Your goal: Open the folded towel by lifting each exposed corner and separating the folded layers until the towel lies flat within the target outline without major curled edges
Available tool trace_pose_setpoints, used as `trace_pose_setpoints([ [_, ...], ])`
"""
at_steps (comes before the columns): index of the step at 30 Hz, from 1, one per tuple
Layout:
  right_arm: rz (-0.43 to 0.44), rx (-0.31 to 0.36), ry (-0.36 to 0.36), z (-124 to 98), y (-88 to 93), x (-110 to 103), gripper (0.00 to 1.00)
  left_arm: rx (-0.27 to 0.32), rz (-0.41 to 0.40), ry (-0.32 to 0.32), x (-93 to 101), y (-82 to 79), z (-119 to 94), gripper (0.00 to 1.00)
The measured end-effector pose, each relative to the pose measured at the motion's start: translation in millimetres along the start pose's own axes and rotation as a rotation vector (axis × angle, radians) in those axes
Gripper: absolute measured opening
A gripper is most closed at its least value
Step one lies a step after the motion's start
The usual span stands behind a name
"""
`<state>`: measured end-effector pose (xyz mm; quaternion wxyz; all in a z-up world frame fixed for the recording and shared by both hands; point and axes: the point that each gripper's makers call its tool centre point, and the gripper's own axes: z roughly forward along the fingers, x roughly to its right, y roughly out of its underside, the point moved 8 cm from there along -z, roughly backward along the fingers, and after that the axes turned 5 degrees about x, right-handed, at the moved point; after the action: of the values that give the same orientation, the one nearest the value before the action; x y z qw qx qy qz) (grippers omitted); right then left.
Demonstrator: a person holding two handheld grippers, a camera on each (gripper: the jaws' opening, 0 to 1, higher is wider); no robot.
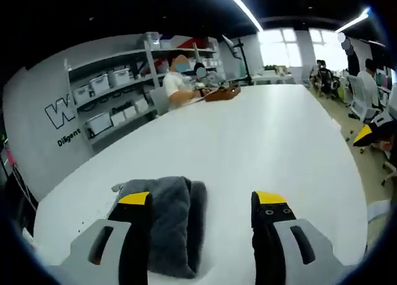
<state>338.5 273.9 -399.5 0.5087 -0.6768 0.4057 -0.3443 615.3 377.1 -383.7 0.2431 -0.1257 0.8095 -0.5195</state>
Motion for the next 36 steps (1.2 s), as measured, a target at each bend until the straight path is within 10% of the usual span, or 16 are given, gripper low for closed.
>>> trace_pose_setpoints([
  [9,-0.020,-0.024,-0.014,1.1,4.9,-4.0,0.93,-0.068,0.040,-0.094,-21.1,7.3,36.0,0.47],
  [18,-0.023,-0.041,-0.015,2.2,7.3,-4.2,0.92,-0.103,0.017,-0.044,-20.0,29.3,52.9,0.04],
  [36,-0.014,-0.043,-0.012,4.3,6.5,-0.1,0.91,0.066,-0.013,-0.090,-21.2,14.2,-0.7,0.01],
])
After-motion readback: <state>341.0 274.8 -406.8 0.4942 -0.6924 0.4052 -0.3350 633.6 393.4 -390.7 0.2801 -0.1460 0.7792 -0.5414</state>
